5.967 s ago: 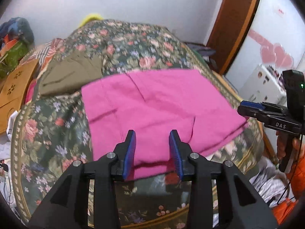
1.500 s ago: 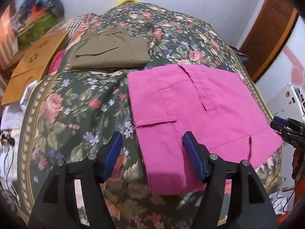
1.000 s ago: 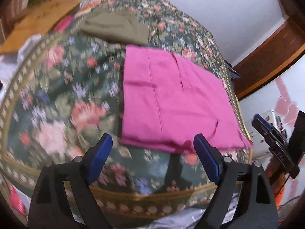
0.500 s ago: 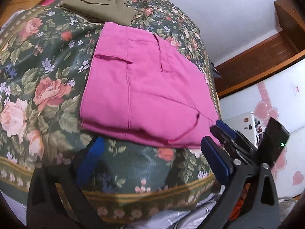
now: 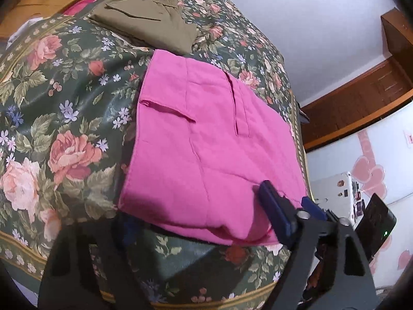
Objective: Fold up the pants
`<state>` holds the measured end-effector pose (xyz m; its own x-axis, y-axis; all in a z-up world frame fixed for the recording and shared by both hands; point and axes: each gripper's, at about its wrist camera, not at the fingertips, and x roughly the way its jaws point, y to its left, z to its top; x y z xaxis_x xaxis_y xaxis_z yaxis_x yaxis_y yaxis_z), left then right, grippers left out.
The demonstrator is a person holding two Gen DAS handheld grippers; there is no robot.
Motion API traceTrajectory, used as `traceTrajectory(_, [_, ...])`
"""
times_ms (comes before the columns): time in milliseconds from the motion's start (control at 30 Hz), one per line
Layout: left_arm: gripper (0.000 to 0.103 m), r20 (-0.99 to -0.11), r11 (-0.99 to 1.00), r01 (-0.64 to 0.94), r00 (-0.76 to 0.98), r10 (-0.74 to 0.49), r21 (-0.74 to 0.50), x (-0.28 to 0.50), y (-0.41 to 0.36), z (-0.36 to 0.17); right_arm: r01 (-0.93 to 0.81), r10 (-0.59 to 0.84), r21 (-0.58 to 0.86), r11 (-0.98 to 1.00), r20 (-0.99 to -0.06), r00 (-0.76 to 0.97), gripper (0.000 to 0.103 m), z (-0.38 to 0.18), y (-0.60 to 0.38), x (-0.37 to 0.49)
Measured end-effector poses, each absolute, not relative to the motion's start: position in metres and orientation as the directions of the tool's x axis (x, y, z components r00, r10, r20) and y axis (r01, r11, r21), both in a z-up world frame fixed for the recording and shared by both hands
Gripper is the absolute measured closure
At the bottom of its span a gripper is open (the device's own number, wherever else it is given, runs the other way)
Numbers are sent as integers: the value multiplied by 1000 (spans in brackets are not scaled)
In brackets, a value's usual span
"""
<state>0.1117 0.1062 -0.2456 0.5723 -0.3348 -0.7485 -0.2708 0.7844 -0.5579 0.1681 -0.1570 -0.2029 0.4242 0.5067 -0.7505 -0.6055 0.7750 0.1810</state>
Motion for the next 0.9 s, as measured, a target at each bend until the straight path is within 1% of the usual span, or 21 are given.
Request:
traceTrajectory(33, [39, -756, 793, -272, 569, -324, -545, 114, 106, -245, -605, 508, 183, 775, -751, 423, 61, -203, -157, 168])
traceTrajectory(100, [57, -763, 812, -262, 569, -307, -521, 117, 104, -242, -606, 508, 183, 774, -751, 422, 61, -202, -157, 168])
traceTrajectory(167, [64, -766, 831, -244, 572, -294, -501, 118, 100, -238, -605, 509, 186, 775, -751, 421, 61, -202, -157, 168])
traceTrajectory(200, [67, -770, 851, -234, 581, -265, -469, 118, 96, -234, -604, 511, 189, 774, -751, 419, 61, -202, -157, 168])
traceTrajectory(267, [71, -773, 884, -212, 595, -221, -417, 116, 89, -227, -606, 513, 194, 771, -754, 411, 61, -202, -157, 169])
traceTrajectory(367, [74, -761, 913, -186, 625, -176, -364, 113, 82, -214, -607, 517, 211, 767, -763, 388, 61, -201, -158, 173])
traceTrajectory(500, [75, -742, 936, -161, 656, -136, -313, 110, 78, -199, -596, 528, 242, 765, -766, 367, 61, -194, -159, 180])
traceTrajectory(733, [76, -694, 972, -131, 719, -44, -197, 95, 71, -171, -613, 577, 257, 747, -709, 406, 61, -167, -139, 193])
traceTrajectory(900, [77, -657, 982, -103, 754, -25, -156, 83, 68, -156, -657, 589, 261, 707, -731, 344, 61, -177, -101, 197])
